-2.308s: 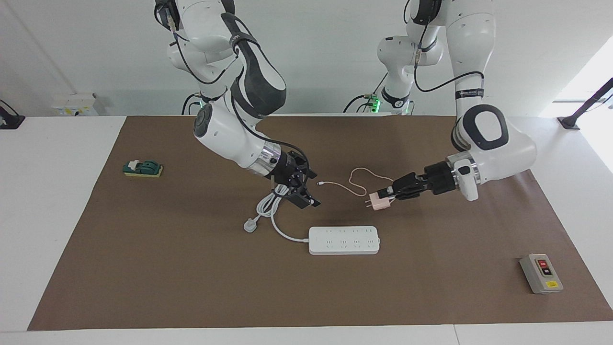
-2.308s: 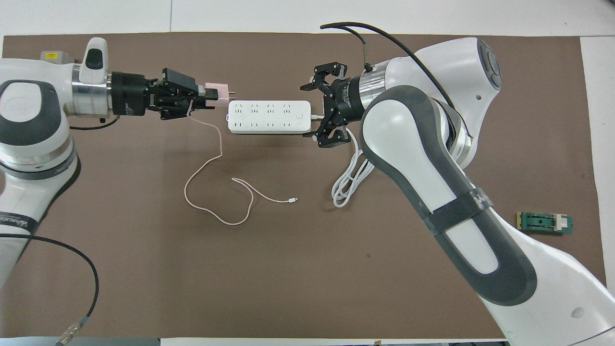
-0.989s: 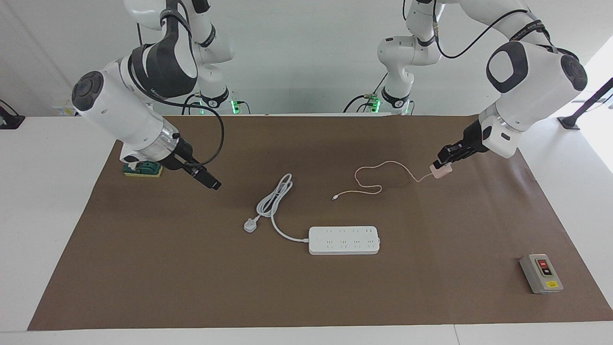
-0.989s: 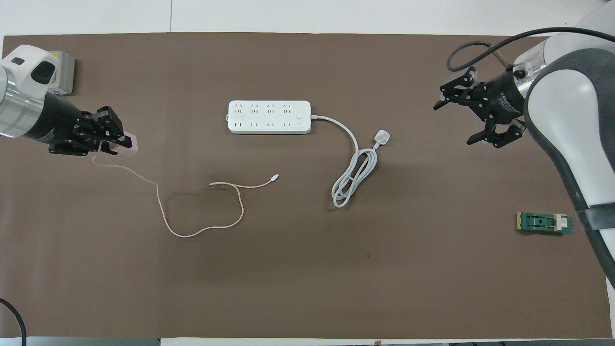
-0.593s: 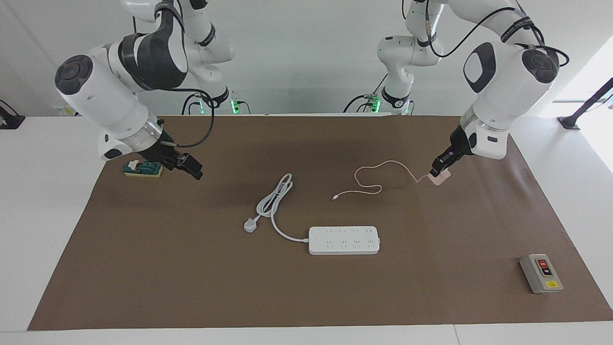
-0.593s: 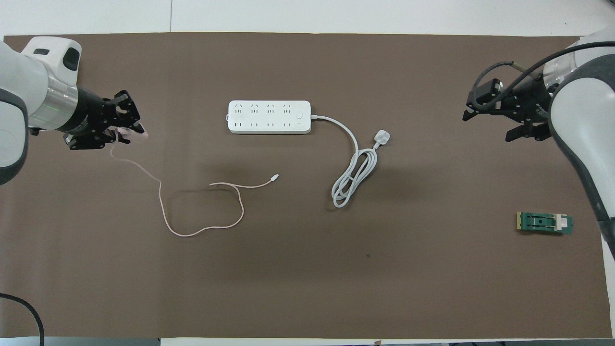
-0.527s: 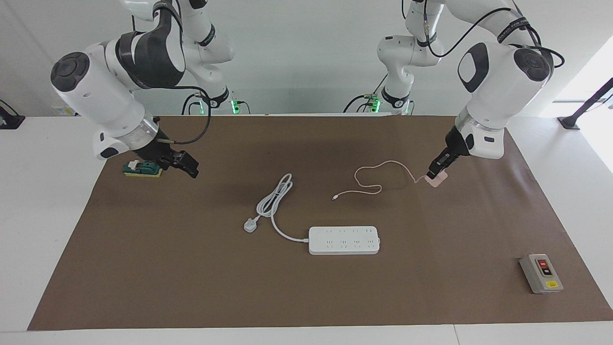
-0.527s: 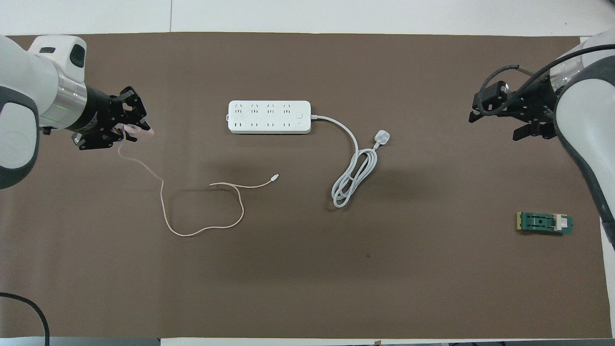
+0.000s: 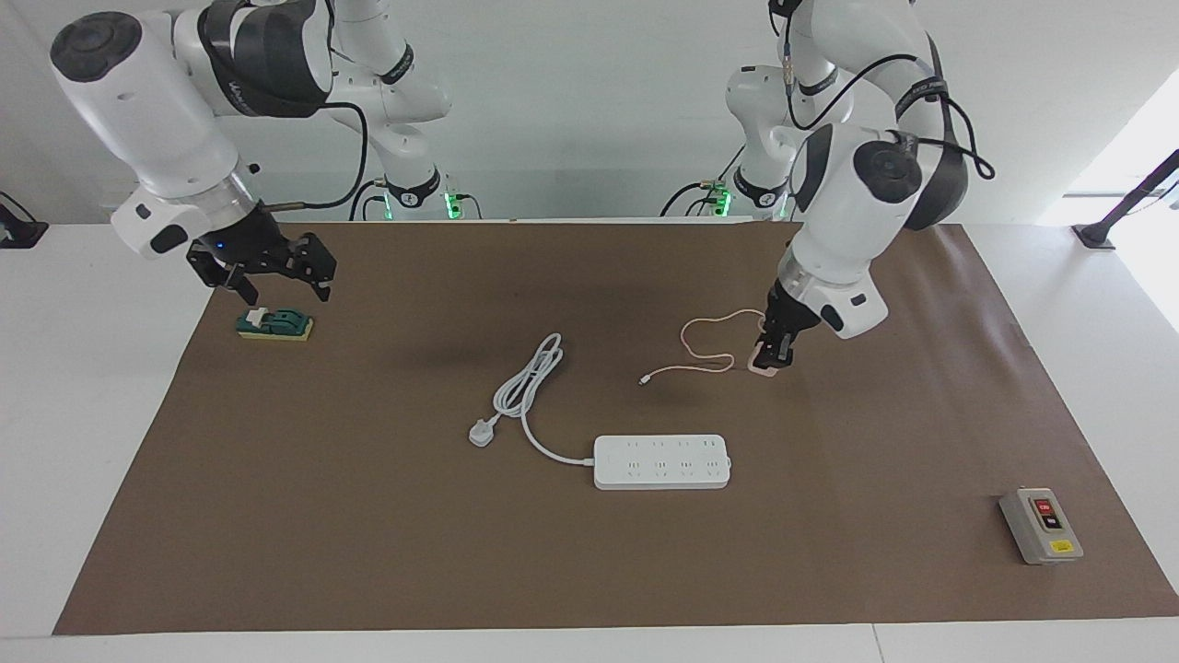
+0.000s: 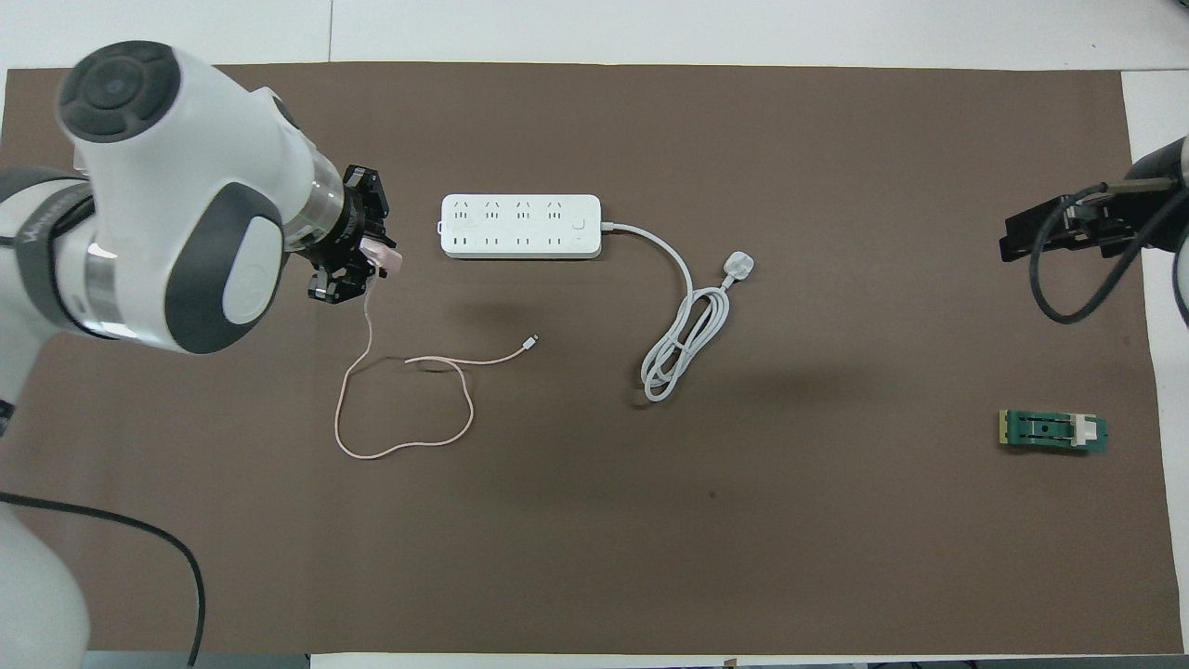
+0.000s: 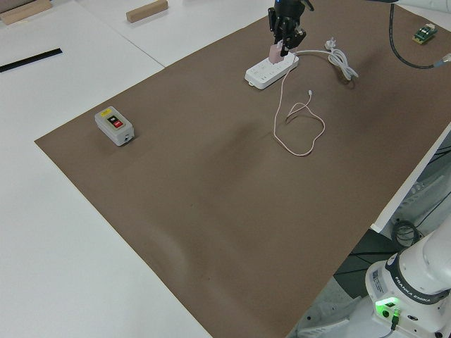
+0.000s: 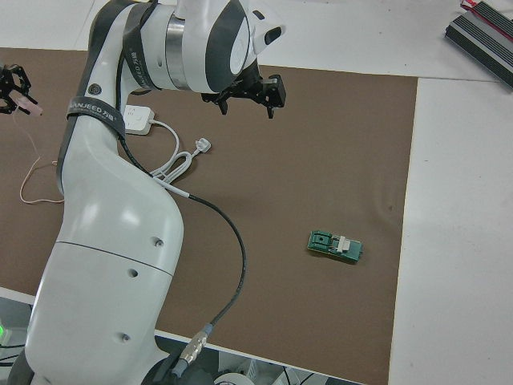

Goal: Plug charger into power strip
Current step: 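Lower the charger onto the strip's nearest socket with the left gripper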

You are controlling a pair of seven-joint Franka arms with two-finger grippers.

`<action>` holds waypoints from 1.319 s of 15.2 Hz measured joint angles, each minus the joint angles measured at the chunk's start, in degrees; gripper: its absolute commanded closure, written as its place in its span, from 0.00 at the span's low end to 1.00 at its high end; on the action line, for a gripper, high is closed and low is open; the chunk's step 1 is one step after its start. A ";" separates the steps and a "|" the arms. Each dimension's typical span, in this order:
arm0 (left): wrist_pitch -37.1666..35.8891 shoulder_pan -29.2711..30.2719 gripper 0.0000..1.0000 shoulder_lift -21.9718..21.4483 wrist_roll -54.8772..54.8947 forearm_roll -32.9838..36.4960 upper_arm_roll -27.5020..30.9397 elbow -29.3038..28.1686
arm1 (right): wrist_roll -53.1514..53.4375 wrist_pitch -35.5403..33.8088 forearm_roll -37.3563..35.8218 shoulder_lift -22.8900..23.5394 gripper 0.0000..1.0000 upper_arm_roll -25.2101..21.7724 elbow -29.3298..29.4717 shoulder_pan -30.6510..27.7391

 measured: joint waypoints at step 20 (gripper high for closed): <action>-1.72 -2.40 1.00 21.71 -15.81 0.72 0.46 21.10 | -2.54 -3.26 -4.28 -6.96 0.00 4.80 -6.15 -6.85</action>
